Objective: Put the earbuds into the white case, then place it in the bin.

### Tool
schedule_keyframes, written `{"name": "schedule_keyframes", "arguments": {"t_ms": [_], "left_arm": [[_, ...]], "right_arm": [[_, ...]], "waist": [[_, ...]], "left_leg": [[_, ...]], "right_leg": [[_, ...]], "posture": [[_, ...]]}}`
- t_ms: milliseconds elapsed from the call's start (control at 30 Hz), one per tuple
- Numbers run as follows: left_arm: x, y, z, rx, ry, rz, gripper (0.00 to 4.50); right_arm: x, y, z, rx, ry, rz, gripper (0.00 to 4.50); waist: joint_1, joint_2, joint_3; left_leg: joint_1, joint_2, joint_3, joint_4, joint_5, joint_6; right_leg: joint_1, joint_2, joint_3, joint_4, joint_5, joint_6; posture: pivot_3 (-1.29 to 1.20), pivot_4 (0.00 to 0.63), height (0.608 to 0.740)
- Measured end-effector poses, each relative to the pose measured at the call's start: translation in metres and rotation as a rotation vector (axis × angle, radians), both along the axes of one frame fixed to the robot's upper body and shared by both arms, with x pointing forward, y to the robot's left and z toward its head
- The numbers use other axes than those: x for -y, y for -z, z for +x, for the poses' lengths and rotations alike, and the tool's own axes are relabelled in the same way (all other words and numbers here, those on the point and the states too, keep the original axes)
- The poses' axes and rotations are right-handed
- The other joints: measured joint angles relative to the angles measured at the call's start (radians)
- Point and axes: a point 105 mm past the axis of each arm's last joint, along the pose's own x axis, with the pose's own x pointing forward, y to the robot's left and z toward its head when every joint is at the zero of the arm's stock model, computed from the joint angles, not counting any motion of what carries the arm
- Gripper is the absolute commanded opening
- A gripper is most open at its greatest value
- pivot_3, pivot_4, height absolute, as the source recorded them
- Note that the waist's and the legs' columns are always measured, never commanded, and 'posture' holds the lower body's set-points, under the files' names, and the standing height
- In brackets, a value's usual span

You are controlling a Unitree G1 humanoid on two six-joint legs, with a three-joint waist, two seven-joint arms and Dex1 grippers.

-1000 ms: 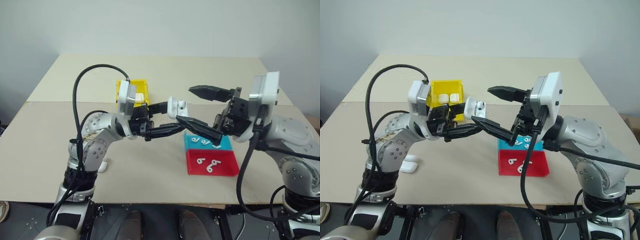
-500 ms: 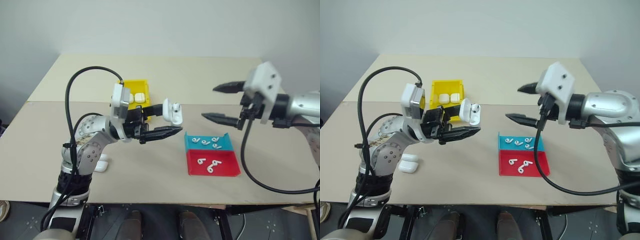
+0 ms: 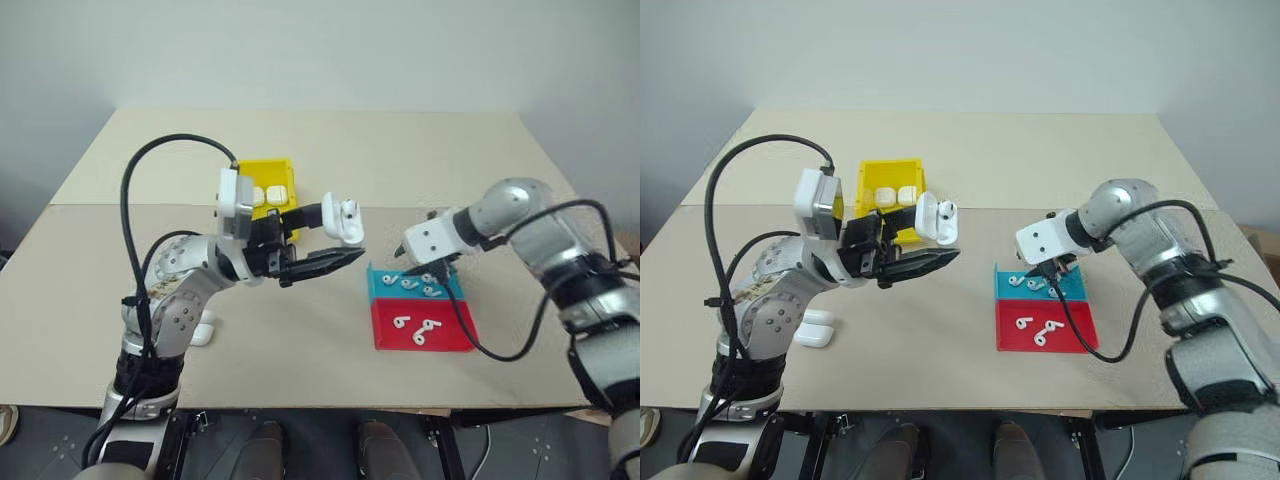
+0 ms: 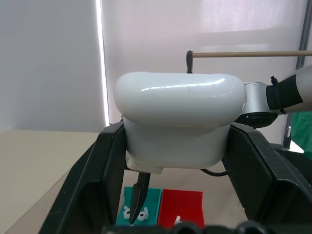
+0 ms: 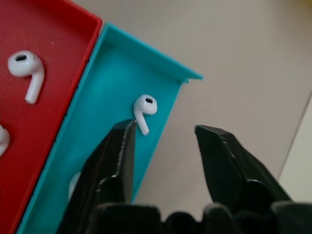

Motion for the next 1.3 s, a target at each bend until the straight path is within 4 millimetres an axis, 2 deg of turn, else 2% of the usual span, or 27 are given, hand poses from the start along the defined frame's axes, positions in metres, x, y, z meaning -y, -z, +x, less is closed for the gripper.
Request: {"name": "schedule_keyframes", "arguments": {"t_ms": [133, 333, 467, 667, 833, 1300], "left_arm": [[-0.004, 0.004, -0.002, -0.008, -0.031, 0.006, 2.78], [-0.005, 0.003, -0.001, -0.006, -0.048, 0.003, 2.78], [-0.005, 0.003, 0.000, -0.008, -0.055, 0.001, 2.78], [-0.005, 0.002, 0.000, -0.007, -0.062, 0.001, 2.78], [-0.005, 0.003, -0.002, -0.006, -0.066, 0.003, 2.78], [-0.007, 0.005, -0.003, -0.010, -0.079, 0.007, 2.78]], "right_arm": [[0.009, -0.001, 0.008, -0.074, 0.064, -0.034, 2.15], [0.004, 0.005, 0.007, -0.188, 0.095, -0.040, 2.15], [0.007, 0.006, 0.011, -0.185, 0.120, -0.088, 2.15], [0.018, 0.024, 0.013, -0.213, 0.159, -0.189, 2.15], [0.018, 0.032, 0.016, -0.213, 0.168, -0.205, 2.15], [0.011, 0.034, 0.022, -0.193, 0.166, -0.212, 2.15]], "waist": [[0.005, 0.000, 0.000], [0.006, 0.001, 0.000], [0.006, 0.001, 0.000], [0.005, 0.001, 0.001], [0.002, 0.001, 0.001], [0.000, 0.001, 0.001]], "left_leg": [[0.000, 0.000, -0.004, 0.000, 0.000, 0.000], [0.001, 0.000, -0.004, 0.000, 0.000, 0.000], [0.001, 0.000, -0.004, -0.001, 0.000, -0.001], [0.001, -0.001, -0.004, -0.001, 0.000, -0.001], [0.001, -0.001, -0.004, -0.001, 0.000, -0.001], [0.002, -0.001, -0.005, -0.001, 0.000, -0.001]], "right_leg": [[0.000, -0.001, 0.000, 0.000, 0.000, 0.000], [0.000, -0.001, 0.000, 0.002, 0.000, 0.000], [0.000, -0.001, 0.000, 0.002, 0.000, 0.000], [0.000, -0.001, 0.000, 0.002, 0.000, 0.000], [0.000, -0.001, 0.000, 0.002, 0.000, 0.000], [0.000, -0.001, 0.000, 0.002, 0.000, 0.000]], "posture": [[0.00, 0.150, 0.740], [0.00, 0.150, 0.740], [0.00, 0.150, 0.740], [0.00, 0.150, 0.740], [0.00, 0.150, 0.740], [0.00, 0.150, 0.740]]}}
